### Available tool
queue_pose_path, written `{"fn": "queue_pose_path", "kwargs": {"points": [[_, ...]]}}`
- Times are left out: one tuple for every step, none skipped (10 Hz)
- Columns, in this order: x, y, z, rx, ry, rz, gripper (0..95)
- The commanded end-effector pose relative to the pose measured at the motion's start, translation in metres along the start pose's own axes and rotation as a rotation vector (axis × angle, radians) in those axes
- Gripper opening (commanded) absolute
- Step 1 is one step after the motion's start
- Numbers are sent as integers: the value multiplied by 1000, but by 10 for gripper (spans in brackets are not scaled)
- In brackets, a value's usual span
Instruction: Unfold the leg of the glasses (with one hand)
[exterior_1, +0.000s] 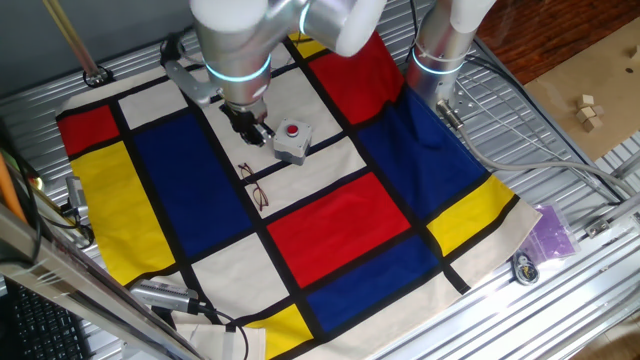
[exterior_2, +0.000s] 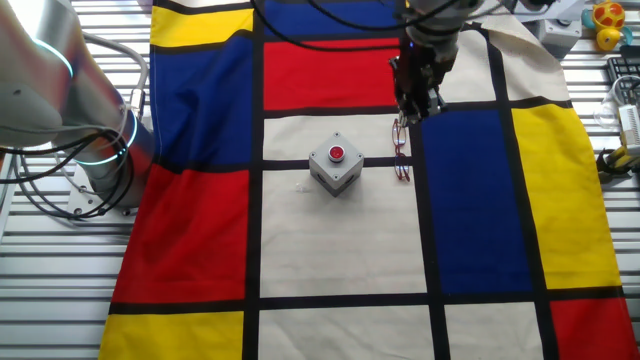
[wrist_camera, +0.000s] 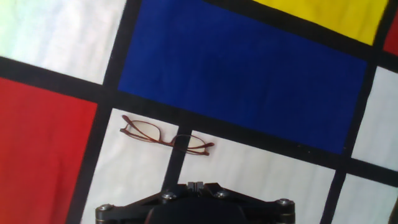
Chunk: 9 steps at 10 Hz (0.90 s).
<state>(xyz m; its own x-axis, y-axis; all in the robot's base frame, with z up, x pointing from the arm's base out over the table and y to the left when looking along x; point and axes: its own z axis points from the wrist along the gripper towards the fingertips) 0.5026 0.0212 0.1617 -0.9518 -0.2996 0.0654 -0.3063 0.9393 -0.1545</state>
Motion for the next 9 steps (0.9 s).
{"fn": "queue_pose_path", "kwargs": {"points": [[-2,5,3,-134,-44,-17,0],[-3,6,6,-143,-47,-18,0],[-5,9,9,-182,-58,-24,0],[-6,11,11,-223,-62,-40,0],[-7,14,14,-264,-62,-73,0],[-8,16,16,-273,-58,-115,0],[-9,19,18,-278,-48,-169,0],[-10,22,21,-278,-50,-186,0],[-11,23,24,-278,-51,-192,0]]}}
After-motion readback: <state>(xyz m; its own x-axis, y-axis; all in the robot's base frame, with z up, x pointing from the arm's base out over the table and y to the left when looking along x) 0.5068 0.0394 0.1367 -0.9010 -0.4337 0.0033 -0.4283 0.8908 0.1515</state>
